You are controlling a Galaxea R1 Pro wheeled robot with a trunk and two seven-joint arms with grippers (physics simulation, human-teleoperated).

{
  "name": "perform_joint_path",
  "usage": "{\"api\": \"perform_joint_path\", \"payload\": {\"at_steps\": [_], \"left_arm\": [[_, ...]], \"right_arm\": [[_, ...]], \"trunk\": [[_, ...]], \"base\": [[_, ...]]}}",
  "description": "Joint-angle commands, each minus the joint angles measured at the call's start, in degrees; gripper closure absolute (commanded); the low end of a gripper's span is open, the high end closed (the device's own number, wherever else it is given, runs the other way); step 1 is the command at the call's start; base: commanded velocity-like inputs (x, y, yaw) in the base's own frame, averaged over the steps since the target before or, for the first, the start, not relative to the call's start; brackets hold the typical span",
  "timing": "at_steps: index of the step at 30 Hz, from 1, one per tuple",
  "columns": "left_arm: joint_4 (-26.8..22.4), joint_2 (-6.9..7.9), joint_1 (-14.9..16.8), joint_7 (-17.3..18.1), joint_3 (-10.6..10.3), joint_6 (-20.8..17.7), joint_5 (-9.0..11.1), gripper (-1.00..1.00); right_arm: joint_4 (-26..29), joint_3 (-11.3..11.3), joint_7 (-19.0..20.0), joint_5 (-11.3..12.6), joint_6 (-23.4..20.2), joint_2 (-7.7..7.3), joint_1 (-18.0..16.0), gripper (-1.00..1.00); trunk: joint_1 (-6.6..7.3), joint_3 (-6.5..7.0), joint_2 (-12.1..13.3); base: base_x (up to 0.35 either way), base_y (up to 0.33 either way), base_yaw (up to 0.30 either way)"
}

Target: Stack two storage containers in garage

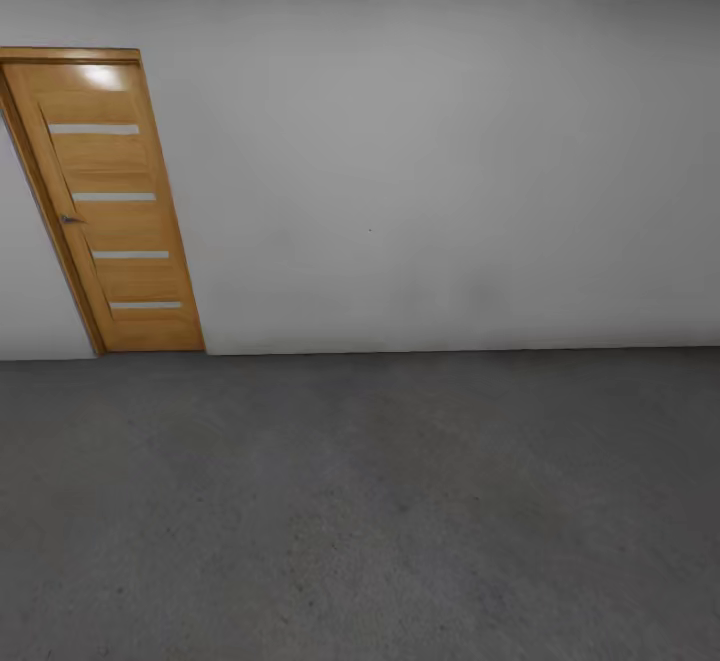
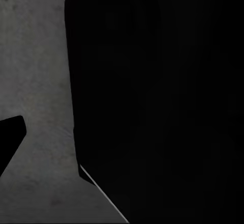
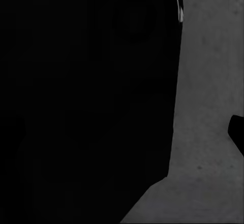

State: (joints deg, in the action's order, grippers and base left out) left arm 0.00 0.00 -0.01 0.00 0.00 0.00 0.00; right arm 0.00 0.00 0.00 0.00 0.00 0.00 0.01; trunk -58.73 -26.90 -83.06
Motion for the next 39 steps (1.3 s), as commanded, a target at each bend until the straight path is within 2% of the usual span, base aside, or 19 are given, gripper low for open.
{"api": "perform_joint_path", "payload": {"at_steps": [1, 19, 35, 36, 39], "left_arm": [[0.1, -0.33, 0.1, 0.1, 0.3, 0.1, 0.3, -1.0], [-2.2, -1.03, -0.1, 0.1, 0.7, 1.0, 1.8, -1.0], [-2.2, -0.97, -0.1, 0.1, 0.6, 1.1, 2.1, -1.0], [-2.2, -0.97, -0.1, 0.1, 0.6, 1.1, 2.4, -1.0], [-2.2, -0.97, -0.1, 0.1, 0.6, 1.1, 3.3, -1.0]], "right_arm": [[-0.1, 0.3, -0.1, 0.0, 0.1, -0.16, -0.1, -1.0], [0.0, 0.5, -0.1, -0.5, 0.2, -0.57, -0.1, -1.0], [-0.1, 0.4, -0.1, -5.7, 0.3, -0.33, -0.1, -1.0], [-0.1, 0.4, -0.1, -8.6, 0.3, -0.34, -0.1, -1.0], [-0.1, 0.4, -0.1, -8.6, 0.3, -0.35, -0.1, -1.0]], "trunk": [[0.0, -0.03, 0.0], [0.0, -0.03, 0.0], [0.0, -0.03, 0.0], [0.0, -0.03, 0.0], [0.0, -0.03, 0.0]], "base": [[0.0, 0.0, 0.0], [0.0, 0.0, 0.007], [0.0, 0.0, 0.254], [0.0, 0.0, 0.276], [0.0, 0.0, 0.276]]}}
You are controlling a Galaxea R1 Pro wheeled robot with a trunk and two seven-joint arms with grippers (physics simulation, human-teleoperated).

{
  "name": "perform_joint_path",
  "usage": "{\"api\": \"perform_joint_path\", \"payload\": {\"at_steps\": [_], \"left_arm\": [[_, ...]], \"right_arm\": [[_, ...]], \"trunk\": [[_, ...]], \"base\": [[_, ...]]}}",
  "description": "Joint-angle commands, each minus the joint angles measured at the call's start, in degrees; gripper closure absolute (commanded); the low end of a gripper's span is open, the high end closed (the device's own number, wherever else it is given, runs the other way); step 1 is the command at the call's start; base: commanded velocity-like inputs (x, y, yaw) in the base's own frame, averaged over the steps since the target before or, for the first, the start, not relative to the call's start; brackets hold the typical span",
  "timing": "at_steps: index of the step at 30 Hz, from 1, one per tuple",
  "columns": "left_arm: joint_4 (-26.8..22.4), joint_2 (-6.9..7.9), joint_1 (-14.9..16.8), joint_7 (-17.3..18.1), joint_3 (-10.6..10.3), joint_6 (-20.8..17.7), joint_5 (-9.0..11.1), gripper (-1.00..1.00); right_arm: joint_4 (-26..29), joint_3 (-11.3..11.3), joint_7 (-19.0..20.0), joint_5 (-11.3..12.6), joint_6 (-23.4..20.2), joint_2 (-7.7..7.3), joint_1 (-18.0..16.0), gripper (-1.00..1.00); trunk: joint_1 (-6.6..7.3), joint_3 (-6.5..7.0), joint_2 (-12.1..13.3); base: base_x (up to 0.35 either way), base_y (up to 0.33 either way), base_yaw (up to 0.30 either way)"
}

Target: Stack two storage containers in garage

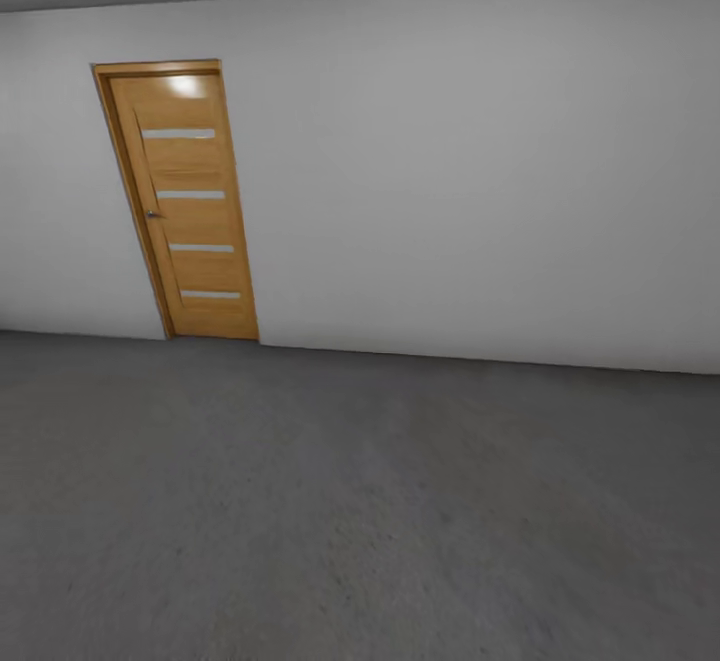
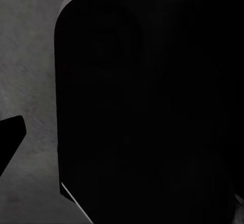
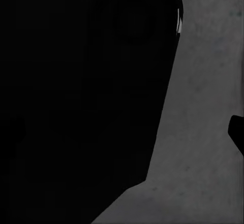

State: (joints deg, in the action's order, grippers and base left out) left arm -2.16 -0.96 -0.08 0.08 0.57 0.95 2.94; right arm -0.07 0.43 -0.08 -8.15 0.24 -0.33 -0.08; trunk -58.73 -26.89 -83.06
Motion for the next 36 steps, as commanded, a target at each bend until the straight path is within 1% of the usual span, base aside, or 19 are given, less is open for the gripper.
{"api": "perform_joint_path", "payload": {"at_steps": [1, 3, 8, 20, 25, 30, 36], "left_arm": [[0.0, -0.01, 0.0, 0.0, 0.0, 0.1, 0.6, -1.0], [0.0, 0.02, 0.0, 0.0, 0.0, 0.2, 1.9, -1.0], [-0.1, -0.01, 0.0, 0.0, 0.0, 0.2, 3.0, -1.0], [-0.1, 0.0, 0.0, 0.0, 0.0, 0.2, 3.2, -1.0], [-0.2, -0.03, 0.0, 0.0, 0.0, 0.3, 3.2, -1.0], [-0.2, -0.02, 0.0, 0.0, 0.1, 1.7, 3.2, -1.0], [-0.1, 0.06, 0.0, 0.0, -0.1, 2.1, 3.2, -1.0]], "right_arm": [[0.0, 0.0, 0.0, -0.5, 0.0, -0.01, 0.0, -1.0], [0.0, 0.0, 0.0, -0.5, 0.0, -0.02, 0.0, -1.0], [0.0, 0.0, 0.0, -0.5, 0.0, -0.02, 0.0, -1.0], [0.0, 0.0, 0.0, -0.7, 0.0, 0.07, 0.0, -1.0], [0.0, 0.0, 0.0, -1.5, 0.0, 0.07, 0.0, -1.0], [0.0, 0.0, 0.0, -2.0, 0.0, 0.07, 0.0, -1.0], [0.0, 0.0, 0.0, -2.1, 0.1, 0.05, 0.0, -1.0]], "trunk": [[0.0, -0.04, 0.0], [0.0, -0.04, 0.0], [0.0, -0.04, 0.0], [0.0, -0.04, 0.0], [0.0, -0.04, 0.0], [0.0, -0.04, 0.0], [0.0, -0.04, 0.0]], "base": [[0.0, 0.0, 0.276], [0.0, 0.0, 0.276], [0.0, 0.0, 0.276], [0.0, 0.0, 0.276], [0.0, 0.0, 0.276], [0.0, 0.0, 0.276], [0.069, 0.0, 0.23]]}}
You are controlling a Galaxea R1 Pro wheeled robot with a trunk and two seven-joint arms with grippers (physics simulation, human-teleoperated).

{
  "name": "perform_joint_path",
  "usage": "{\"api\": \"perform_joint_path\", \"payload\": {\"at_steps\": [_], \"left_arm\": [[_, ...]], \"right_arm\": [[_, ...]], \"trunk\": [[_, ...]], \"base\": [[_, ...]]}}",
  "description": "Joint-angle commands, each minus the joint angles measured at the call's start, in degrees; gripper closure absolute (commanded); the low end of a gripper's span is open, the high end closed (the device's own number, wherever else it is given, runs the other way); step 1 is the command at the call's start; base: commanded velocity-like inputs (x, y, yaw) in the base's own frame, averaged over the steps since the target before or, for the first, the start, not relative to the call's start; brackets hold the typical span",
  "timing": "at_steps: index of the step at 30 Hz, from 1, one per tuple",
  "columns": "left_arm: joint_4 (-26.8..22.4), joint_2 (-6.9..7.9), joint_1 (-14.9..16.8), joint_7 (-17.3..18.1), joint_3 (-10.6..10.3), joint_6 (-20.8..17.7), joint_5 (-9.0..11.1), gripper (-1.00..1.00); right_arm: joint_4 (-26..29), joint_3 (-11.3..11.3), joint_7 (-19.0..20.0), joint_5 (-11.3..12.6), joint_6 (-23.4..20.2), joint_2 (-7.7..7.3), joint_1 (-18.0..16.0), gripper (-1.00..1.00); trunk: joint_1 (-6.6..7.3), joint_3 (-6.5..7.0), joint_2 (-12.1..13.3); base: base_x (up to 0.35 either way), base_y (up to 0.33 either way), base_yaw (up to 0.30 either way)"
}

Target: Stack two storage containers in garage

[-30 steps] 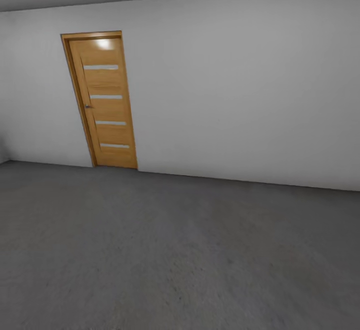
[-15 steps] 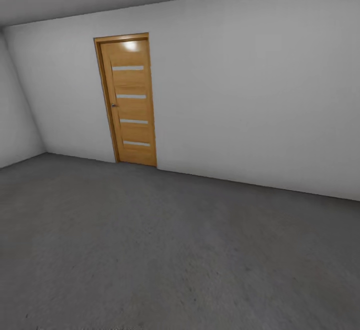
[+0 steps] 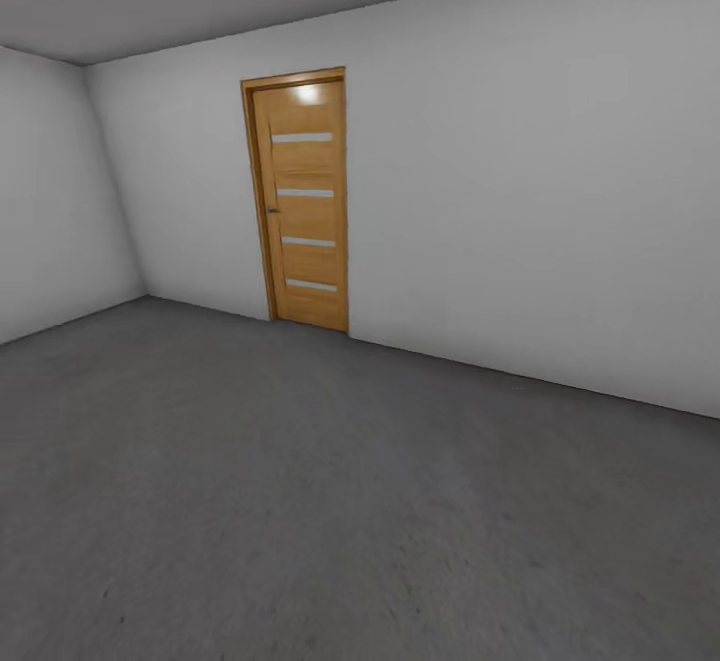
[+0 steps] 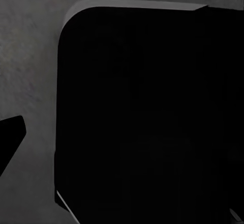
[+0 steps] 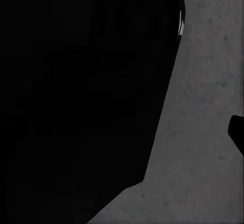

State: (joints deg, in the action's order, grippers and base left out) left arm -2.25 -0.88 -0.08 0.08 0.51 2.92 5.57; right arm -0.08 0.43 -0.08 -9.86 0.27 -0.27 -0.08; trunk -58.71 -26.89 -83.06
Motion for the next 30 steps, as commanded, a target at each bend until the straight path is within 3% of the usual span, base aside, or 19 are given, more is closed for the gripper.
{"api": "perform_joint_path", "payload": {"at_steps": [1, 30], "left_arm": [[0.0, -0.01, 0.0, 0.0, 0.0, 0.1, 0.6, -1.0], [0.0, 0.1, 0.0, 0.0, -0.1, -0.5, 0.7, -1.0]], "right_arm": [[0.0, 0.0, 0.0, -0.5, 0.0, -0.01, 0.0, -1.0], [0.0, -0.1, 0.0, -0.2, 3.2, -0.16, 0.0, -1.0]], "trunk": [[-0.02, -0.04, 0.0], [-0.02, -0.04, 0.0]], "base": [[0.224, 0.0, 0.1], [0.316, 0.0, 0.008]]}}
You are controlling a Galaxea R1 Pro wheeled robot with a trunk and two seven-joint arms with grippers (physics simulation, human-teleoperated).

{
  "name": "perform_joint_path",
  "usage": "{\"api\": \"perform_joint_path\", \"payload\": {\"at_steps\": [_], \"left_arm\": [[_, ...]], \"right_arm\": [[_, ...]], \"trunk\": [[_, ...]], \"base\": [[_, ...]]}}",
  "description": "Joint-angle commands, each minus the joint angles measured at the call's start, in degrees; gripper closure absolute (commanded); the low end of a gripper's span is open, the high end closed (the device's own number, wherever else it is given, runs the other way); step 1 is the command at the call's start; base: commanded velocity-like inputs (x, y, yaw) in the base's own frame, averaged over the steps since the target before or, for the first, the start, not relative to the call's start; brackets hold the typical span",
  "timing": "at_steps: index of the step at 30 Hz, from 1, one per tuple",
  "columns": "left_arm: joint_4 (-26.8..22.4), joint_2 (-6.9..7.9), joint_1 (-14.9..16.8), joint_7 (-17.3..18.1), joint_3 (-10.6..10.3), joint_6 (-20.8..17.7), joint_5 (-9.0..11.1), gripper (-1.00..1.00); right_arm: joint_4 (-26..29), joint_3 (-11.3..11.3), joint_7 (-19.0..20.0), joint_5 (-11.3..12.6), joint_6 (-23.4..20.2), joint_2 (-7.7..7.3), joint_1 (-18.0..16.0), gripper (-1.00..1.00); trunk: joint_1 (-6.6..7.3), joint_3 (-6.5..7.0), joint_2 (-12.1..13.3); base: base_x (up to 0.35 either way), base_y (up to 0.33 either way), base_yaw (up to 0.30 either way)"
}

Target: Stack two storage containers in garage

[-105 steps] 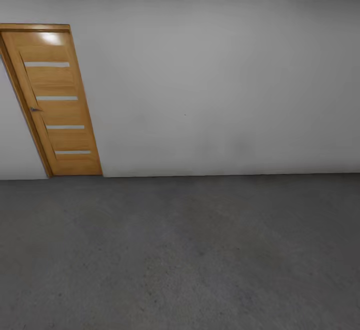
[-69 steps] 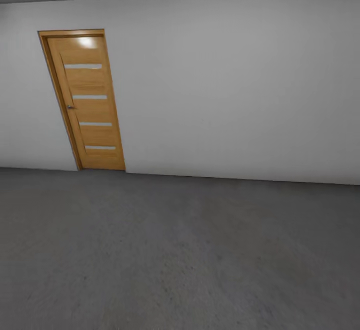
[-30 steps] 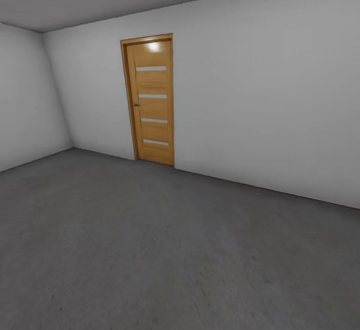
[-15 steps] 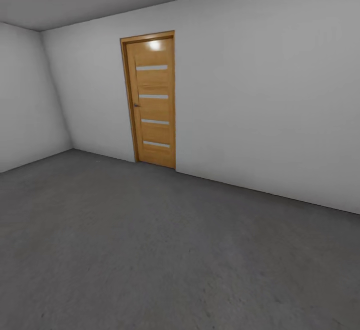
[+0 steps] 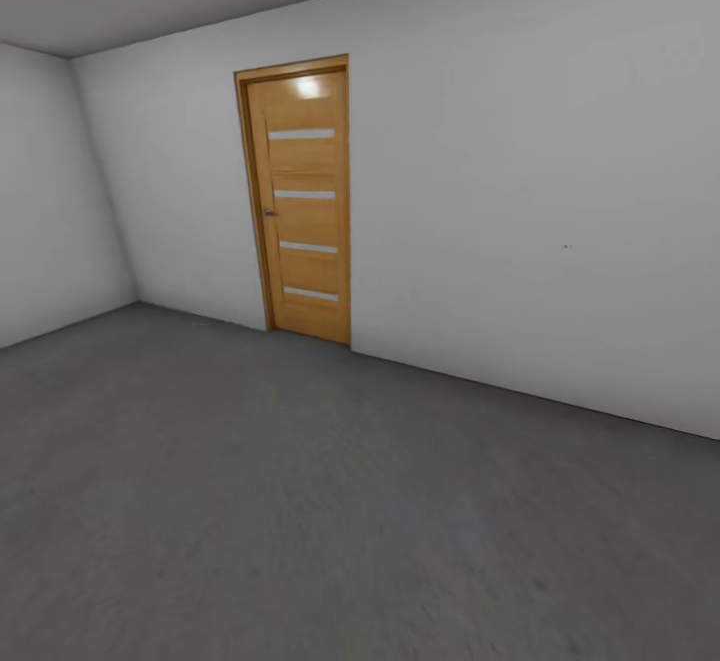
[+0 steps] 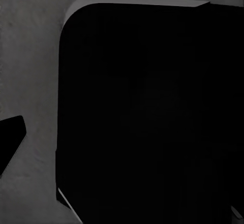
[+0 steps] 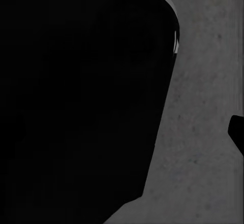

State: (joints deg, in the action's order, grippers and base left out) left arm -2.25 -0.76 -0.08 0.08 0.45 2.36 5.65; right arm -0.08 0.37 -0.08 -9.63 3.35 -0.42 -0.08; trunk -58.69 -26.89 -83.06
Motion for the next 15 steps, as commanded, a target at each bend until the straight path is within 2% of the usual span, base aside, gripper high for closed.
{"api": "perform_joint_path", "payload": {"at_steps": [1, 15], "left_arm": [[0.0, -0.01, 0.0, 0.0, 0.0, 0.1, 0.6, -1.0], [0.0, -0.01, 0.0, 0.0, 0.0, 0.1, 0.6, -1.0]], "right_arm": [[0.0, 0.0, 0.0, -0.3, 0.1, 0.04, 0.0, -1.0], [0.0, 0.0, 0.0, -0.2, -0.1, 0.14, 0.0, -1.0]], "trunk": [[-0.03, -0.04, 0.0], [-0.03, -0.04, 0.0]], "base": [[0.324, 0.062, 0.0], [0.324, 0.098, 0.0]]}}
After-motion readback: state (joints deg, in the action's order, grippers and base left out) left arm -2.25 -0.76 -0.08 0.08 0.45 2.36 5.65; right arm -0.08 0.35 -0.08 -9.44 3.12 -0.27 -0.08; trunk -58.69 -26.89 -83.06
